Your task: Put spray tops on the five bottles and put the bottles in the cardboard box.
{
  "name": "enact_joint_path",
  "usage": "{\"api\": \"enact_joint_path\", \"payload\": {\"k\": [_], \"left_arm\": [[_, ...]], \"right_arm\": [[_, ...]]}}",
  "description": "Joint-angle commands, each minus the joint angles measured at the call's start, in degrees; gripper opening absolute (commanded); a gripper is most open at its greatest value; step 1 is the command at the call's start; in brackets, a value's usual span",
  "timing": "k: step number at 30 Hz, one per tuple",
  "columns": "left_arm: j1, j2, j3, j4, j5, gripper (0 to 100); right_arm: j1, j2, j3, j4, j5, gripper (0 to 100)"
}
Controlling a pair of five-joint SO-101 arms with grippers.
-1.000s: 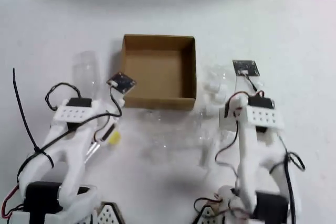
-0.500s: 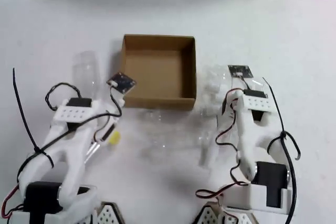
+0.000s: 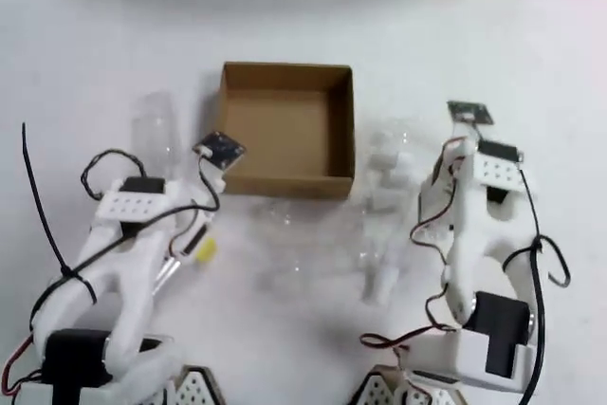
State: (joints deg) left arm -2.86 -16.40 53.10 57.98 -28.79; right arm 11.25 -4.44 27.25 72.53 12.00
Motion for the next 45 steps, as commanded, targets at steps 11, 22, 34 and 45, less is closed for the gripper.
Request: {"api": "enact_joint_path", "payload": {"k": [11, 22, 34, 45], "left_arm": [[-0.48, -21.85, -4.48, 7.21, 0.70, 2], [-0.40, -37.49, -13.71, 9.05, 15.91, 2], [7.16, -37.93, -24.88, 8.97, 32.18, 2], [8.40, -49.19, -16.97, 3.87, 29.01, 2]], "right_arm": [[0.75, -15.69, -2.37, 12.26, 6.24, 1.6], [-1.63, -38.99, 0.35, 3.56, 8.26, 1.7], [-15.60, -55.52, 0.44, -17.45, 2.99, 1.6], [-27.03, -58.24, 0.35, -28.88, -15.74, 1.5]]}}
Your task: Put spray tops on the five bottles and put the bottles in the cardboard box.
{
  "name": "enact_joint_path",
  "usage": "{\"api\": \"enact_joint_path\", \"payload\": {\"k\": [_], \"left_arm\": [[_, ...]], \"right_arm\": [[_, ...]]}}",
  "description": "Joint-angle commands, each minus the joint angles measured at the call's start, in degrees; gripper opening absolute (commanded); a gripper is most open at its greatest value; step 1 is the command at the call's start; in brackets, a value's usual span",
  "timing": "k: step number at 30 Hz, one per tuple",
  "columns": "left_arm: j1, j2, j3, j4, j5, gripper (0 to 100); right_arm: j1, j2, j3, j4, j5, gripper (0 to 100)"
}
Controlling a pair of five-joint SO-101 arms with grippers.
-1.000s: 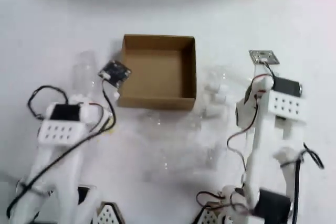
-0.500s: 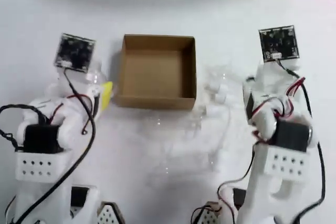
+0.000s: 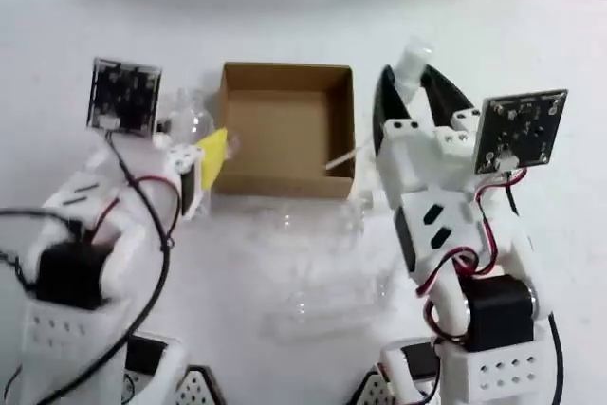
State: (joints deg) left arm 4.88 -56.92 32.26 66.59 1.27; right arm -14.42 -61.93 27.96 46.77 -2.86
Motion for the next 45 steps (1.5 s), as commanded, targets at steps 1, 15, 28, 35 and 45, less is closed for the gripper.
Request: {"api": "enact_joint_path", "payload": {"k": [1, 15, 28, 35, 45], "left_arm": [[0.66, -11.47, 6.51, -7.21, -1.05, 2], [0.75, -26.24, 29.71, -29.27, -0.53, 2], [3.82, -38.99, 44.84, -41.32, -0.97, 2], [3.91, -47.34, 51.52, -41.93, -0.97, 2], [3.91, -47.08, 51.87, -40.79, -0.97, 2]], "right_arm": [[-1.36, -0.75, -0.35, -4.09, -0.88, 1.5], [-12.53, 8.84, -12.13, -27.21, 4.92, 1.5], [-28.53, 24.66, -33.41, -14.11, 17.05, 1.5], [-29.32, 24.92, -33.76, -9.36, 20.22, 1.5], [-30.02, 25.45, -33.58, -9.36, 20.13, 1.5]]}}
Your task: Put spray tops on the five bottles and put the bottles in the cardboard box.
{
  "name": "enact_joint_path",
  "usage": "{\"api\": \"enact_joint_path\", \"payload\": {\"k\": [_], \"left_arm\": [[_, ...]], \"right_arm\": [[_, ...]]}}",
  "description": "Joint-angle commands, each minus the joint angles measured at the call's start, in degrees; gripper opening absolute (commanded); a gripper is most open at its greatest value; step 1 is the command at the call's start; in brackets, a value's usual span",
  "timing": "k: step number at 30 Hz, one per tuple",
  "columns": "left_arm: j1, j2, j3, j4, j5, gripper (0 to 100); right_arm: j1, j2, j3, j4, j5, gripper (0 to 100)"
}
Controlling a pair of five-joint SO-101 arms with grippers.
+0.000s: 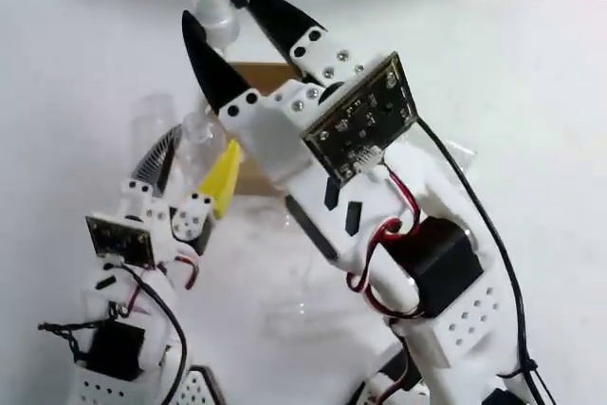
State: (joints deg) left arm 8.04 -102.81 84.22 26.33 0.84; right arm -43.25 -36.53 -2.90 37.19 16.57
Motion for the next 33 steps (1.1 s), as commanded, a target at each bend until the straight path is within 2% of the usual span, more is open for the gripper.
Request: {"api": "enact_joint_path", "payload": {"k": [1, 6, 25, 33], "left_arm": [[0.75, -1.19, 0.35, -0.44, -0.53, 2], [0.75, -1.27, 1.14, -0.53, -0.62, 2], [0.75, -1.36, 1.23, -0.09, -0.62, 2], [0.75, -1.36, 1.23, -0.09, -0.62, 2]], "right_arm": [[-1.89, 0.04, -2.81, 0.22, 0.70, 1.5], [-4.00, 0.13, -2.64, 0.31, 0.79, 1.5], [-2.86, 0.13, 2.37, 2.24, 0.79, 1.5], [-2.68, 0.13, 9.05, -4.70, 0.79, 1.5]]}}
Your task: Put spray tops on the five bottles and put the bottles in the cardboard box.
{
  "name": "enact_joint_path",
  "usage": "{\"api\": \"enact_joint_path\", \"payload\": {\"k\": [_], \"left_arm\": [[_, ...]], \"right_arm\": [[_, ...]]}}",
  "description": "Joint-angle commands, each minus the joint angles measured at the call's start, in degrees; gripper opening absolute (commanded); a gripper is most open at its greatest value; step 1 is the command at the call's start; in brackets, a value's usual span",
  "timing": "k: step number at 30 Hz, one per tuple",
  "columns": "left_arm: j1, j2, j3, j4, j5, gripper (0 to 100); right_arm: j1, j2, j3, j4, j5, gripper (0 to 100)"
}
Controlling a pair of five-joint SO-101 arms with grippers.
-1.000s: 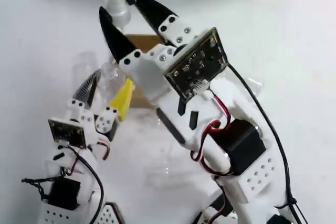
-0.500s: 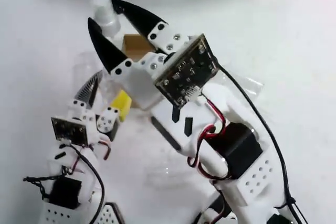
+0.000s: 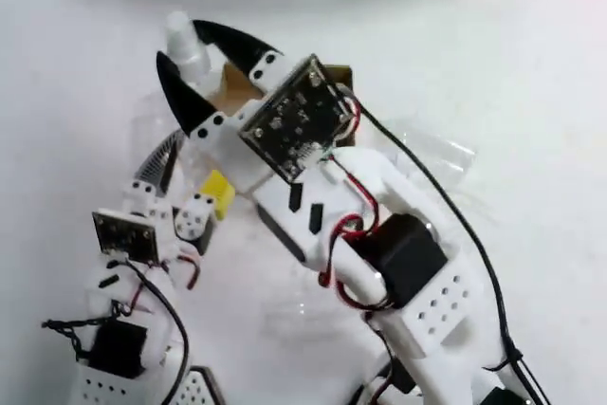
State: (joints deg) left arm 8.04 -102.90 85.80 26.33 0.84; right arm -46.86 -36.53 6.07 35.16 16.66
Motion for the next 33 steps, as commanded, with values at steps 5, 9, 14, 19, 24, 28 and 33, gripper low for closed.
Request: {"api": "enact_joint_path", "payload": {"k": [5, 9, 14, 19, 24, 28, 33], "left_arm": [[0.66, -1.27, -0.18, -0.09, -0.62, 2], [0.66, -1.27, 1.23, -0.53, -0.62, 2], [0.66, -1.27, 1.05, -0.53, -0.62, 2], [0.66, -1.27, 1.05, -0.53, -0.62, 2], [0.66, -1.27, 1.14, -0.53, -0.62, 2], [0.66, -1.27, 1.14, -0.44, -0.62, 2], [0.66, -1.27, 1.14, -0.18, -0.62, 2]], "right_arm": [[0.92, 0.13, -4.84, -3.12, 0.97, 1.5], [1.01, 0.84, -10.99, -0.13, 1.05, 1.5], [3.56, 3.82, -16.88, 3.47, 0.79, 1.5], [6.20, 4.70, -16.35, 4.88, 0.62, 1.5], [6.11, 3.65, -12.92, 4.70, -0.53, 1.5], [5.23, 3.38, -13.10, 4.70, -4.22, 1.5], [3.30, 3.21, -12.92, 4.97, -4.22, 1.5]]}}
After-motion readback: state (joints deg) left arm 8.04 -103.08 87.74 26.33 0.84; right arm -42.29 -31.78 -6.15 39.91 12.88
